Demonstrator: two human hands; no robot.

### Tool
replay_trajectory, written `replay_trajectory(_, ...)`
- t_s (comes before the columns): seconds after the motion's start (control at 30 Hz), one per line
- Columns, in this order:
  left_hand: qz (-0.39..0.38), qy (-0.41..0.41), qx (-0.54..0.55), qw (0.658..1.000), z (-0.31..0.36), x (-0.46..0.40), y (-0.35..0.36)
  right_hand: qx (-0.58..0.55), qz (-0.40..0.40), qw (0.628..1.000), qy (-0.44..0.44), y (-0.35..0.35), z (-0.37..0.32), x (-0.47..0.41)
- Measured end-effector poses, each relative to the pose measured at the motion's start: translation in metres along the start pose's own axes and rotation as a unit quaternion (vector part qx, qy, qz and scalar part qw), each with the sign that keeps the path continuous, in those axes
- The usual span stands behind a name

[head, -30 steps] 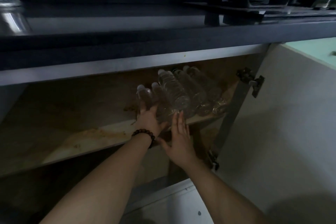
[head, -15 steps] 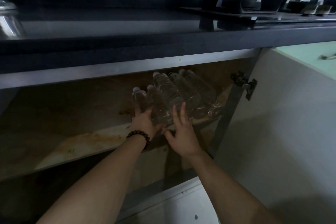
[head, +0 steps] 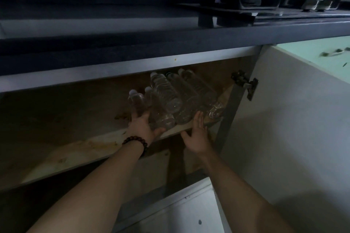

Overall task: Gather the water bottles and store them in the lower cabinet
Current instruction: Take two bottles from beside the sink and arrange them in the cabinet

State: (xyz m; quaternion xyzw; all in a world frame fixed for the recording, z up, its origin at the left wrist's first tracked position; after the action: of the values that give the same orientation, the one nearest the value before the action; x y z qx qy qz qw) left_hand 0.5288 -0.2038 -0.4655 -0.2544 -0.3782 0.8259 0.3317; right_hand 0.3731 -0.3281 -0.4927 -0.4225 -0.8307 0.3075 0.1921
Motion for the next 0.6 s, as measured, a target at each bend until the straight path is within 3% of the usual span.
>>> replay_trajectory(0.17,0.003,0.007,-0.004,1.000,0.000,0.000,-0.001,-0.081,0.138,0.987,-0.001,-0.017,0.015,0.007)
replay_trajectory(0.3,0.001,0.004,-0.011,1.000,-0.001,0.000,0.000,-0.102,0.074,0.990,0.055,-0.015,0.018,-0.009)
replay_trajectory(0.6,0.010,0.000,-0.008,1.000,0.000,-0.001,0.000,-0.054,0.035,0.996,0.061,-0.020,0.018,-0.025)
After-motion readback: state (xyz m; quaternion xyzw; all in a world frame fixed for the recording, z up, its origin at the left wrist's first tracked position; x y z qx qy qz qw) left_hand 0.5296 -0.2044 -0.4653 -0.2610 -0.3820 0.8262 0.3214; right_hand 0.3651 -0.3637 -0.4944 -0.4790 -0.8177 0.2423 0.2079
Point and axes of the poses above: each hand's wrist, its own x-axis away from the middle knuckle, its own y-axis out of the palm, z = x × y, the point moved 4 cm from there along -x, towards the middle knuckle, and after that the axes turned 9 degrees about y, right-handed, at the moved point
